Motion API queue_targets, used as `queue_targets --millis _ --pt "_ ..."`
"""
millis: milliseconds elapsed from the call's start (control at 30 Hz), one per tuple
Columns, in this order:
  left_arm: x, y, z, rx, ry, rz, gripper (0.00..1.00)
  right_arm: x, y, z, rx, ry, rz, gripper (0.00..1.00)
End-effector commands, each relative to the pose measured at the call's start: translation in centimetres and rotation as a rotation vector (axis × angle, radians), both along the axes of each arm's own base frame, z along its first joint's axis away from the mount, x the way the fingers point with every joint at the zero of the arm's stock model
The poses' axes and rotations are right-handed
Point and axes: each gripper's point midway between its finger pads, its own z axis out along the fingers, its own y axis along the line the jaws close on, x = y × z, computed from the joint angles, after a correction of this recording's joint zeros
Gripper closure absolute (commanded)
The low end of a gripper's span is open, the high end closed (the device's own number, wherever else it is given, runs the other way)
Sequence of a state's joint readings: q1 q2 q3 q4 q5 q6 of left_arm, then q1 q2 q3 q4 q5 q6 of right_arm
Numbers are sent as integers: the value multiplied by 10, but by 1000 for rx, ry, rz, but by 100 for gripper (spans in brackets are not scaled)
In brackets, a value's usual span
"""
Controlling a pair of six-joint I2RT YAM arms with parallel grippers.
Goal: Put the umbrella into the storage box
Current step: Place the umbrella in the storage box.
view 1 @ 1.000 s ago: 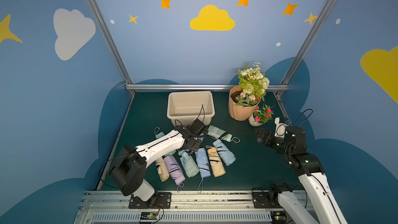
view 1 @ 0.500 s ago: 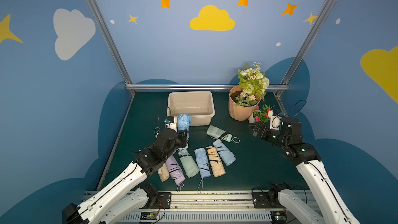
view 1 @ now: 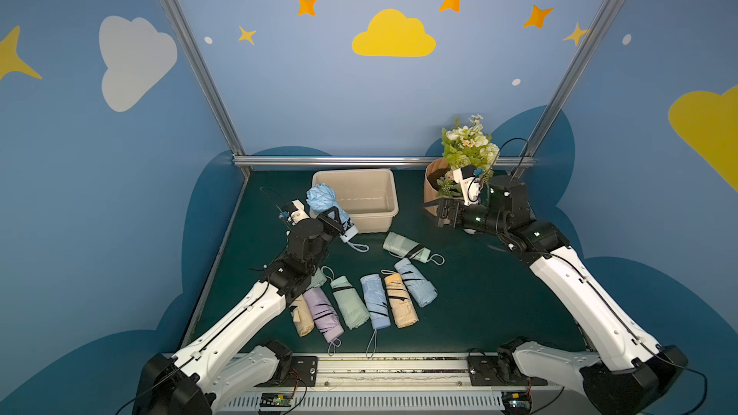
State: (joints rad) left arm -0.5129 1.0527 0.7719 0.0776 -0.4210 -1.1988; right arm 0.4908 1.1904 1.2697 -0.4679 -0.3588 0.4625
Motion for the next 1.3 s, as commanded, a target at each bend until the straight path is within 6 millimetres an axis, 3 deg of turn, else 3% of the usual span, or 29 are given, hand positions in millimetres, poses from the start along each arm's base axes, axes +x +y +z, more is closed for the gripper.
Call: queue_targets --millis 0,200,467,667,900,967,1167,1200,1267 --pt "20 19 34 -230 -39 219 98 1 4 11 -12 -53 -7 3" --pt "53 18 10 -362 182 470 97 2 -10 9 -51 -78 -93 3" --pt "109 -27 -31 -445 366 529 98 -4 -38 5 -73 -122 -221 3" --pt "136 -34 -61 -438 450 614 98 -11 -43 -5 -102 -127 -224 3" --pt "167 -44 -87 -398 508 682 97 -15 -51 -4 -151 -181 -225 3" --pt "170 -42 -94 -350 529 707 90 -17 -56 -2 -171 -202 -234 3" --pt "168 -43 -123 -305 593 743 85 -26 -76 -1 -216 -253 -285 2" --pt "168 -43 -126 -304 597 747 82 -28 -79 -1 -219 -256 -294 2" --pt "170 -43 -130 -291 600 751 65 -30 -85 -4 -231 -254 -314 2"
